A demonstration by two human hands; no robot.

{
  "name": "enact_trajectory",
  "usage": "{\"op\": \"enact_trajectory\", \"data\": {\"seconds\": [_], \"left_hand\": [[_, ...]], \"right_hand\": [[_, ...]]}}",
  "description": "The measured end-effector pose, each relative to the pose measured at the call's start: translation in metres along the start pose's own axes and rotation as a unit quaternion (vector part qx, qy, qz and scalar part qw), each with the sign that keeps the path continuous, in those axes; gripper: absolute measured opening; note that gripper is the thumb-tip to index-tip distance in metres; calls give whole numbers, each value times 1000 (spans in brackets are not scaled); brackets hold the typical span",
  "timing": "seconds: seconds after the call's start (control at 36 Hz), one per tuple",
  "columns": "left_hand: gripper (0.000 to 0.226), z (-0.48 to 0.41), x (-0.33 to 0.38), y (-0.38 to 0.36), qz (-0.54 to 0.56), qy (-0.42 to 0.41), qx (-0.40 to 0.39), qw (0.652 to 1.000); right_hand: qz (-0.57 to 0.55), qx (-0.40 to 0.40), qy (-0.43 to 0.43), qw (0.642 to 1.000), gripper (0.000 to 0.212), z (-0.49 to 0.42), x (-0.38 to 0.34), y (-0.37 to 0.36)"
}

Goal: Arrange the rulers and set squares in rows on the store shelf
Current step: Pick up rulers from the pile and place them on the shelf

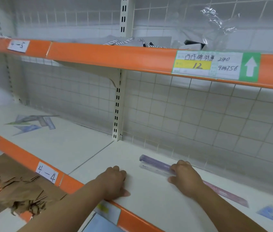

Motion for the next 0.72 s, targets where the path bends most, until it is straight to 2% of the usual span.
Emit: {"op": "enact_trajectory", "data": {"seconds": [0.25, 0.61, 0.72], "left_hand": [[58, 1, 5, 2, -2, 14, -9, 1000], [60, -1, 8, 2, -8, 27, -21, 999], [61, 0, 7, 3, -4, 27, -27, 999]], "right_hand": [[-1, 22, -34, 999, 20, -27, 4, -6], [7, -12, -32, 999, 23, -48, 3, -20], [11, -32, -33, 999, 15, -49, 4, -23]]}}
Point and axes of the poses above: each hand's wrist, its own z-axis away from the middle knuckle, its own y-axis out of the back of the hand, x = y × z, the point moved 1 cm from there along -z, towards the middle knuckle, and after that the axes turned 6 degrees about x, right-handed, at the moved point
